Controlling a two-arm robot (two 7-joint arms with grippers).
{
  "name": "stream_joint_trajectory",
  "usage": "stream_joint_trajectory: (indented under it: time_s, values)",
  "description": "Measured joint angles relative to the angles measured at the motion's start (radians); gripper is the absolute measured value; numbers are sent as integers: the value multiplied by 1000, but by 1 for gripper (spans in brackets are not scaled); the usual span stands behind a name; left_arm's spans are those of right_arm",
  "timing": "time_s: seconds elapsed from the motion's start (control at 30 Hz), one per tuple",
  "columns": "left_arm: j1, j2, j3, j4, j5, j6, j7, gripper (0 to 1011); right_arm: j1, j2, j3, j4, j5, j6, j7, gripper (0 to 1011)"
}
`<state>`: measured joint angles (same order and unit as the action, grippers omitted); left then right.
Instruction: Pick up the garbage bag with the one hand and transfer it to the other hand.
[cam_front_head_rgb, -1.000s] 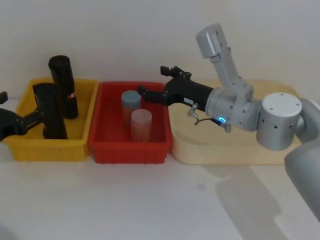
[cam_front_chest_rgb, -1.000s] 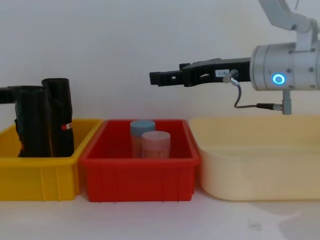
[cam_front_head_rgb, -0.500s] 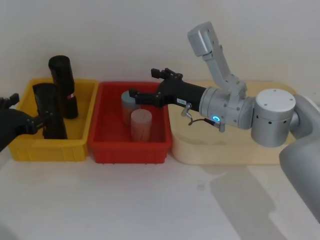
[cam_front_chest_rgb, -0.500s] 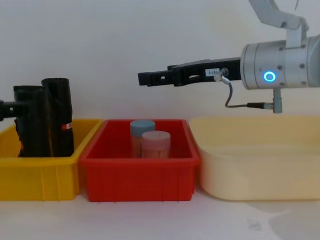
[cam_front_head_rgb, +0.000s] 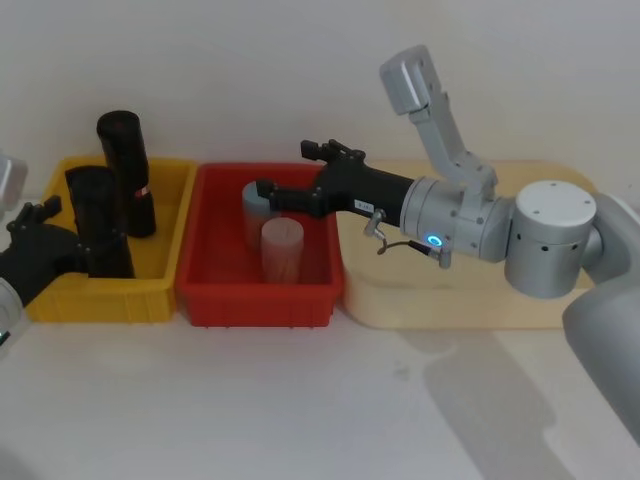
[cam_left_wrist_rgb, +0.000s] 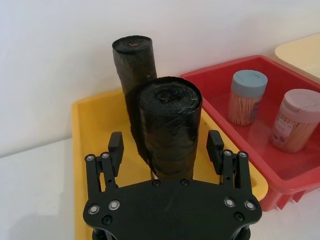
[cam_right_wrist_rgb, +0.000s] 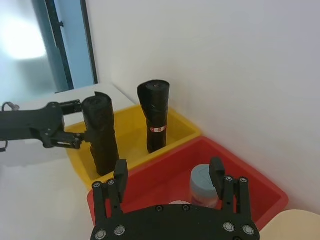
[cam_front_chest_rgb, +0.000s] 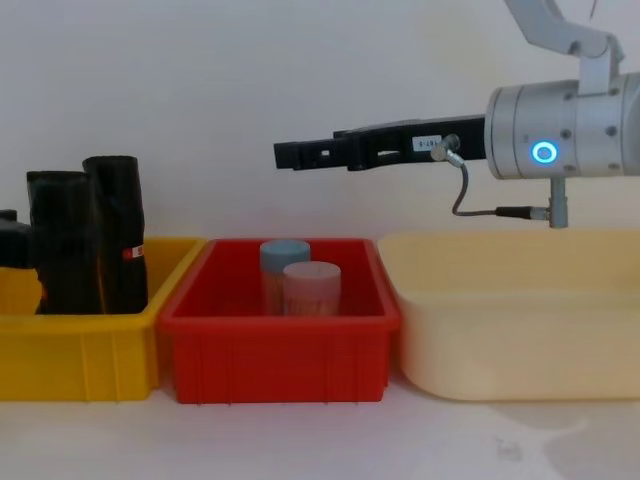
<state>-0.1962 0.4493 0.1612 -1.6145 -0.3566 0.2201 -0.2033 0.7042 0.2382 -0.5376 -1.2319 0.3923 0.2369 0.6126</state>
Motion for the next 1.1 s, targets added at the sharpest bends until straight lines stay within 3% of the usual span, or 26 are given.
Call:
stream_joint_trajectory:
  time_s: [0.77, 1.1]
  values:
    - [-58, -69, 26, 82, 34, -12, 10, 1001, -5, 16, -10, -17, 30, 11, 3, 1001]
    - [-76, -88, 27, 99, 42, -16, 13, 1001, 11, 18, -32, 10, 36, 22, 19, 1001]
